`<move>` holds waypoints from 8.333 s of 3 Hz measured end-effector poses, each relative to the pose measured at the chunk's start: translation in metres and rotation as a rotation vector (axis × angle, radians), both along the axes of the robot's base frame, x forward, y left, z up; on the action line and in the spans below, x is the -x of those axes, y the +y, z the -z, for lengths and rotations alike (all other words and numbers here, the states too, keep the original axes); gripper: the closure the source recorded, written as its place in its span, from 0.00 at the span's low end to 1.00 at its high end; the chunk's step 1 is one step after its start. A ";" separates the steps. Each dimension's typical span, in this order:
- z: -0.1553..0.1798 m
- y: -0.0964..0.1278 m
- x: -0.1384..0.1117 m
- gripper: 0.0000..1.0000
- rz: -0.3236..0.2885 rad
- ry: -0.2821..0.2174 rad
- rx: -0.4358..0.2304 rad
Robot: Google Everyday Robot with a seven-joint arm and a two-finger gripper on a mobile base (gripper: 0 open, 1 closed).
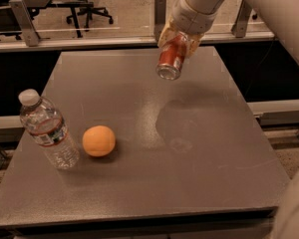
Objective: Place coke can upright
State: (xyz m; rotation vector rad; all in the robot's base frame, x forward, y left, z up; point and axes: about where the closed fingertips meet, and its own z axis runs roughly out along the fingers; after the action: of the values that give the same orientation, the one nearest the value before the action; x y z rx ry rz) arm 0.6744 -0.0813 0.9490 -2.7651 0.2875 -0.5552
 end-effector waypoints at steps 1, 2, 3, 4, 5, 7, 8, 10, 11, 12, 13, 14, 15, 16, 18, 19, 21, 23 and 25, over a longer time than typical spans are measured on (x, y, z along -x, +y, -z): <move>-0.006 -0.001 0.007 1.00 -0.053 -0.114 -0.024; -0.005 0.001 0.006 1.00 -0.052 -0.107 -0.023; -0.003 0.000 0.002 1.00 -0.061 -0.118 0.010; -0.007 -0.004 -0.002 1.00 -0.121 -0.221 0.117; -0.011 -0.009 -0.007 1.00 -0.169 -0.308 0.179; -0.012 -0.010 -0.016 1.00 -0.297 -0.490 0.160; -0.014 -0.004 -0.017 1.00 -0.411 -0.600 0.085; -0.009 0.001 -0.012 1.00 -0.603 -0.718 0.052; -0.008 0.003 -0.008 1.00 -0.670 -0.780 0.076; -0.008 0.005 -0.007 1.00 -0.692 -0.794 0.091; -0.007 0.005 -0.008 1.00 -0.678 -0.801 0.086; -0.004 0.002 -0.008 1.00 -0.644 -0.865 0.051; -0.004 -0.005 -0.013 1.00 -0.598 -1.013 -0.006; -0.006 -0.005 -0.013 1.00 -0.595 -1.099 -0.029; 0.002 0.004 -0.004 1.00 -0.635 -1.195 -0.058; 0.007 0.007 0.000 1.00 -0.642 -1.205 -0.069; 0.024 0.012 0.006 1.00 -0.632 -1.189 -0.103; 0.037 0.016 0.009 0.85 -0.637 -1.174 -0.124; 0.043 0.021 0.010 0.30 -0.643 -1.164 -0.139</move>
Offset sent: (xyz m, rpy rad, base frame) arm -0.0081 -0.0010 0.0064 0.0175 -0.0905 0.0473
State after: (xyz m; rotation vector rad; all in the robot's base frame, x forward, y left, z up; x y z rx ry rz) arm 0.6649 -0.0608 0.9062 -1.7892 -0.7415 -1.6513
